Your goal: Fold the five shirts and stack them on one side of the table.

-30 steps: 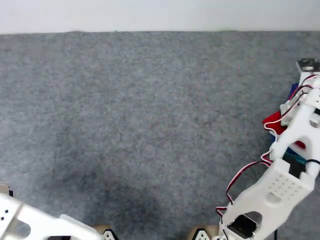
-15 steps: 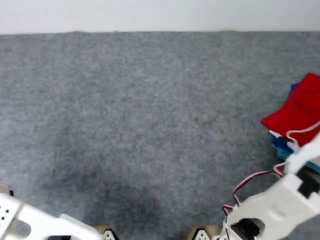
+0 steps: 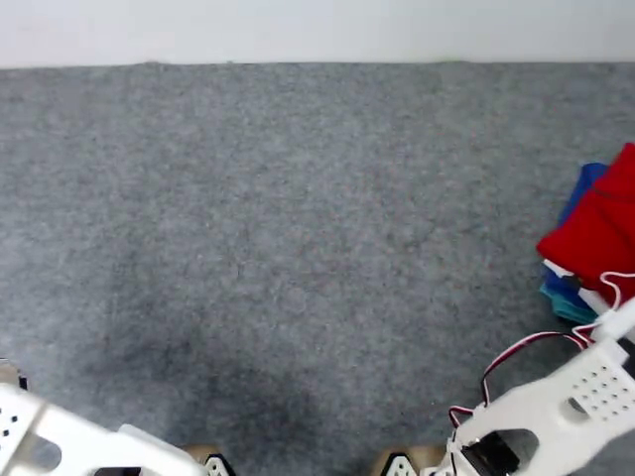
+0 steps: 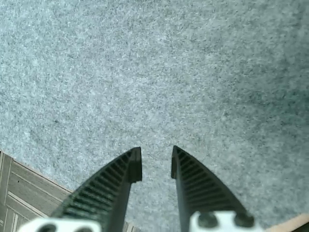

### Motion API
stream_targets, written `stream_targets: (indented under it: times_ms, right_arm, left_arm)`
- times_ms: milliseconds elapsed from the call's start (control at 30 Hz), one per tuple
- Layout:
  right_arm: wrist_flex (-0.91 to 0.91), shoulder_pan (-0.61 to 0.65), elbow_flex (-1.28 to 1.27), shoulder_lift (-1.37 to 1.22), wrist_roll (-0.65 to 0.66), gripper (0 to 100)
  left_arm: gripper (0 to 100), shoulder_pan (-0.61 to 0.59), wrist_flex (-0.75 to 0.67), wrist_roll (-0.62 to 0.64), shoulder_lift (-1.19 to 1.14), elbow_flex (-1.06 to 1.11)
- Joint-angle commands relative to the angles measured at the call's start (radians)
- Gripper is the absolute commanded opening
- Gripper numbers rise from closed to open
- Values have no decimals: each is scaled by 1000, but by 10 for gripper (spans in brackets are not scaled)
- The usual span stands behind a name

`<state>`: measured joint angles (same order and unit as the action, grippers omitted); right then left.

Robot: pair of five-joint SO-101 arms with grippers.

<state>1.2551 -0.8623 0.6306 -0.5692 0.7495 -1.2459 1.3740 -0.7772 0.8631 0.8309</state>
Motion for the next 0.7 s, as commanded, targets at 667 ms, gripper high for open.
stream_targets:
  times_ms: [667]
  right_arm:
    - [-369,-27,295,-288,-14,10]
  left_arm:
    - [115,3,-18,-9,20,-13]
